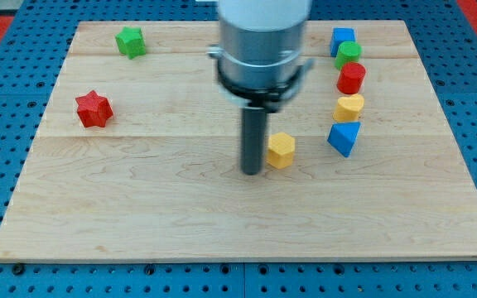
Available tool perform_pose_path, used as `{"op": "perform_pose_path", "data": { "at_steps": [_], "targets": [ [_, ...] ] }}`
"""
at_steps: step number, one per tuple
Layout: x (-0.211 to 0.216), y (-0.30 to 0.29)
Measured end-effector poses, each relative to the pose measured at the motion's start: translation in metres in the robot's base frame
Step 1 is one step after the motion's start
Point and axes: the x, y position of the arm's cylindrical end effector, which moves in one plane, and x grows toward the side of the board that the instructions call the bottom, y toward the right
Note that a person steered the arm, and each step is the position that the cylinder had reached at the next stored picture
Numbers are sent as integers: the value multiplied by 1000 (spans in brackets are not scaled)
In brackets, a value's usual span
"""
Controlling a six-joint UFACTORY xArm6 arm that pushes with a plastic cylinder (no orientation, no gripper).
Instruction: Place the yellow hexagon below the blue triangle
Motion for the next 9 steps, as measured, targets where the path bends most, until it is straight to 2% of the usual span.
{"op": "perform_pose_path", "data": {
  "at_steps": [1, 2, 3, 4, 5, 6, 7, 8, 9],
  "targets": [
    [-13, -32],
    [-25, 32],
    [-25, 57],
    [-41, 52],
    [-40, 104],
    [-29, 112],
    [-24, 59],
    [-12, 75],
    [0, 121]
  ]
}}
